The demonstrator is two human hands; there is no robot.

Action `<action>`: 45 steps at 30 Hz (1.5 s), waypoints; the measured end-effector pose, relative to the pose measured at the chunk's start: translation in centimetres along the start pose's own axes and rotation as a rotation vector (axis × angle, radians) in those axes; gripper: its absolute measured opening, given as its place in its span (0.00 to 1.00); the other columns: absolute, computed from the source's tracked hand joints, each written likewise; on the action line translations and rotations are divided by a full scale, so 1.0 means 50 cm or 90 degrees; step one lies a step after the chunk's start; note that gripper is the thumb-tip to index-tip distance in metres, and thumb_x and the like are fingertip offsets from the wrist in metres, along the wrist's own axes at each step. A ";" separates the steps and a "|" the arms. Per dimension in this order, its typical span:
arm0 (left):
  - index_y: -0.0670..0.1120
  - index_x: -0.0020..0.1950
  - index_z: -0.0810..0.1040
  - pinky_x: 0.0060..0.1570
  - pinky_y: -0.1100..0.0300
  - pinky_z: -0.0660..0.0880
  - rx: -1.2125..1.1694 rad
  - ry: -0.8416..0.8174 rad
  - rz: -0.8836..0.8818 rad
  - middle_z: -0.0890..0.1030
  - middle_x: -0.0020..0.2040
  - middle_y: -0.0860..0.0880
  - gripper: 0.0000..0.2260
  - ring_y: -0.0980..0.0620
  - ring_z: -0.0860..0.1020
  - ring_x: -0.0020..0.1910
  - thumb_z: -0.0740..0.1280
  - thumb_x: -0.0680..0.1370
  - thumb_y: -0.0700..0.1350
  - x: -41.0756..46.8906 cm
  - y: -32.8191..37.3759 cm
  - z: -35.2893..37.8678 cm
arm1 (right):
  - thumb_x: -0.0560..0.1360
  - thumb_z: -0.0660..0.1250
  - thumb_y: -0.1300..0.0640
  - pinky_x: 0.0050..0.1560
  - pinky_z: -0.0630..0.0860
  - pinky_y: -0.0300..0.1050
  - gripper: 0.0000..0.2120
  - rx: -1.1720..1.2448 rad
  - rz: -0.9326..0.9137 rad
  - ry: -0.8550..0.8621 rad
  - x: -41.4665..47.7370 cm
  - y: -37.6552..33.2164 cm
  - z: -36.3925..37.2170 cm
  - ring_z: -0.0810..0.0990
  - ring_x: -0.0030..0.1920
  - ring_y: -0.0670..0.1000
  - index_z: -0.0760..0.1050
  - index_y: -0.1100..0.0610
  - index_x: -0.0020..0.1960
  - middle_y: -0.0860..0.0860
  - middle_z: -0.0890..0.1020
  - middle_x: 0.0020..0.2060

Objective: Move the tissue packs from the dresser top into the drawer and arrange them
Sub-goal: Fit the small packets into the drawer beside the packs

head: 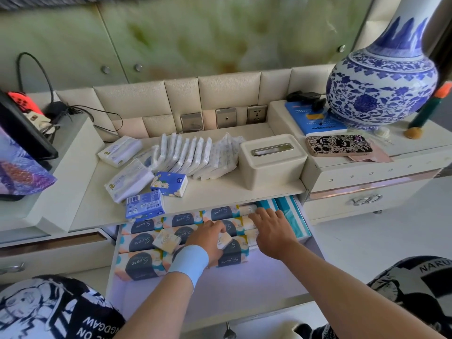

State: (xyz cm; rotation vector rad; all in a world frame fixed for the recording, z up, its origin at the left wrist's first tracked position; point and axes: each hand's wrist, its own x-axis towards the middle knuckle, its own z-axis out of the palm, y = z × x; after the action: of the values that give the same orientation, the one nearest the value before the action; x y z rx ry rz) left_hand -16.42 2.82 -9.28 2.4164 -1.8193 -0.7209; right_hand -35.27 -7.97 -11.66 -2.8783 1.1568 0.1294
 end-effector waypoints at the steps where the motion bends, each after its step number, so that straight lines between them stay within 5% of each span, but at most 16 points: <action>1: 0.56 0.66 0.68 0.56 0.55 0.73 -0.002 0.001 -0.001 0.69 0.67 0.51 0.22 0.47 0.72 0.62 0.70 0.75 0.44 -0.001 0.002 -0.001 | 0.76 0.61 0.50 0.71 0.62 0.55 0.28 -0.011 -0.002 -0.007 0.004 0.002 0.001 0.67 0.67 0.54 0.60 0.48 0.74 0.50 0.66 0.71; 7: 0.55 0.67 0.69 0.60 0.53 0.74 -0.036 0.011 0.000 0.70 0.68 0.52 0.22 0.48 0.72 0.64 0.70 0.76 0.45 -0.009 0.005 -0.002 | 0.78 0.62 0.49 0.76 0.49 0.64 0.34 -0.090 -0.017 -0.077 0.012 -0.009 0.002 0.55 0.76 0.60 0.51 0.51 0.80 0.53 0.57 0.78; 12: 0.56 0.68 0.69 0.57 0.55 0.74 -0.051 0.023 -0.009 0.71 0.68 0.52 0.21 0.49 0.73 0.63 0.69 0.76 0.45 -0.013 0.005 -0.012 | 0.79 0.61 0.49 0.76 0.45 0.64 0.31 -0.075 -0.029 -0.065 0.006 -0.010 -0.011 0.56 0.76 0.58 0.55 0.52 0.79 0.52 0.62 0.76; 15: 0.56 0.68 0.69 0.59 0.55 0.74 -0.057 0.032 -0.008 0.71 0.67 0.52 0.22 0.48 0.73 0.63 0.69 0.76 0.45 -0.012 0.010 -0.015 | 0.79 0.56 0.41 0.75 0.41 0.64 0.31 -0.069 -0.055 -0.078 -0.005 -0.008 -0.010 0.56 0.77 0.57 0.57 0.53 0.78 0.52 0.64 0.76; 18: 0.56 0.68 0.69 0.59 0.54 0.75 -0.048 0.035 -0.006 0.71 0.67 0.52 0.22 0.48 0.73 0.63 0.69 0.76 0.45 -0.011 0.014 -0.013 | 0.75 0.54 0.32 0.75 0.39 0.68 0.41 -0.103 -0.085 -0.118 -0.017 -0.006 0.008 0.49 0.79 0.58 0.52 0.55 0.80 0.54 0.57 0.79; 21: 0.57 0.68 0.68 0.59 0.55 0.75 -0.034 0.032 -0.003 0.71 0.68 0.52 0.23 0.48 0.73 0.64 0.70 0.76 0.45 -0.011 0.011 -0.006 | 0.75 0.59 0.35 0.75 0.38 0.68 0.44 -0.153 -0.109 -0.125 -0.022 0.002 0.023 0.42 0.79 0.59 0.45 0.57 0.81 0.56 0.47 0.80; 25: 0.57 0.69 0.68 0.59 0.56 0.74 -0.046 0.027 0.000 0.71 0.68 0.52 0.23 0.48 0.73 0.64 0.70 0.75 0.45 -0.012 0.006 -0.004 | 0.79 0.62 0.41 0.75 0.41 0.66 0.40 -0.145 -0.054 -0.077 -0.012 0.002 0.016 0.45 0.79 0.61 0.47 0.57 0.80 0.58 0.48 0.80; 31: 0.55 0.67 0.67 0.62 0.56 0.74 -0.146 0.035 0.008 0.71 0.66 0.53 0.27 0.51 0.74 0.63 0.74 0.72 0.45 -0.011 0.012 -0.010 | 0.74 0.63 0.43 0.75 0.55 0.60 0.35 0.029 -0.055 -0.008 0.002 -0.031 -0.024 0.61 0.75 0.57 0.56 0.50 0.78 0.53 0.62 0.76; 36: 0.57 0.56 0.69 0.52 0.59 0.75 -0.196 0.059 0.035 0.77 0.55 0.55 0.20 0.52 0.77 0.52 0.75 0.71 0.49 -0.015 0.014 -0.021 | 0.71 0.67 0.55 0.56 0.77 0.51 0.35 0.260 -0.113 -0.066 -0.007 -0.062 -0.050 0.78 0.58 0.56 0.60 0.47 0.76 0.51 0.76 0.66; 41: 0.58 0.54 0.70 0.49 0.64 0.75 -0.220 0.058 0.073 0.78 0.52 0.57 0.20 0.56 0.78 0.49 0.77 0.69 0.49 -0.042 0.006 -0.012 | 0.72 0.72 0.46 0.60 0.74 0.49 0.32 0.312 -0.094 -0.129 -0.022 -0.070 -0.042 0.75 0.61 0.52 0.67 0.45 0.74 0.49 0.75 0.63; 45: 0.56 0.62 0.72 0.58 0.57 0.74 -0.142 0.093 0.076 0.75 0.62 0.54 0.20 0.52 0.74 0.60 0.72 0.74 0.46 -0.053 -0.032 -0.034 | 0.74 0.72 0.46 0.59 0.74 0.45 0.24 0.331 0.008 -0.112 -0.028 -0.048 -0.055 0.76 0.59 0.50 0.71 0.46 0.68 0.48 0.76 0.62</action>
State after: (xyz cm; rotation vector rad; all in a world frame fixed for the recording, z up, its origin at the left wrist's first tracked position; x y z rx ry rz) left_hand -14.88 5.31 -7.34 2.1416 -1.7102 -0.6782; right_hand -34.44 -5.46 -8.77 -2.3540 0.9971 0.0659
